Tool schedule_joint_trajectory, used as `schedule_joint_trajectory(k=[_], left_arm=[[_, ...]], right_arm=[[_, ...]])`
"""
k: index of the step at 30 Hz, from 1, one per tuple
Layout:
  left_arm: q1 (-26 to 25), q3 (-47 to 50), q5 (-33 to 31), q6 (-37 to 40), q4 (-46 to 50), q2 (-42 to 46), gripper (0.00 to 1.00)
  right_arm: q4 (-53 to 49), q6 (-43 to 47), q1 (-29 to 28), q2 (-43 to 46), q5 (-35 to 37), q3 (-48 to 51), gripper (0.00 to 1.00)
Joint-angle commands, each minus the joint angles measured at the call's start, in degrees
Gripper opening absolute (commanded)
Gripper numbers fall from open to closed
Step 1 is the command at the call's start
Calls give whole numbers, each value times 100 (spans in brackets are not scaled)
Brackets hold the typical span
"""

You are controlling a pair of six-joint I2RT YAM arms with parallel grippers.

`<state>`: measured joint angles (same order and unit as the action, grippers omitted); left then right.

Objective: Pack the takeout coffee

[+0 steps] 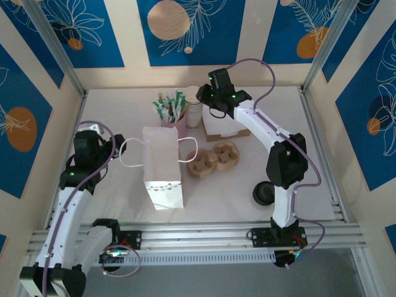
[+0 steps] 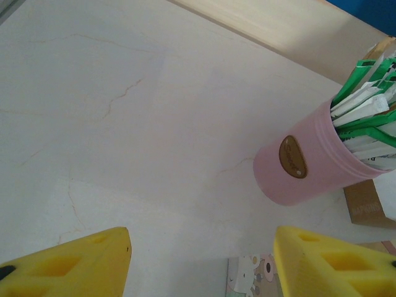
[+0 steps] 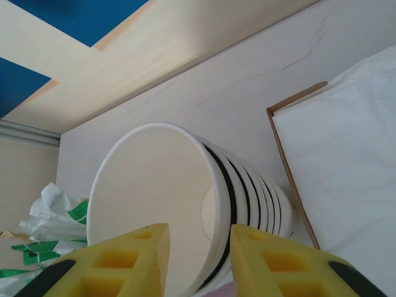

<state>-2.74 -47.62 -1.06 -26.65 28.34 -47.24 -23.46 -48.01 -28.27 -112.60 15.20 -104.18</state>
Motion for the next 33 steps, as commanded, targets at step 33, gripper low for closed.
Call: schedule_joint_trajectory(k=[33], left_arm=[[46, 86, -61, -94, -92, 101, 65]], right_arm=[[-594, 217, -89, -199, 324, -923, 6]])
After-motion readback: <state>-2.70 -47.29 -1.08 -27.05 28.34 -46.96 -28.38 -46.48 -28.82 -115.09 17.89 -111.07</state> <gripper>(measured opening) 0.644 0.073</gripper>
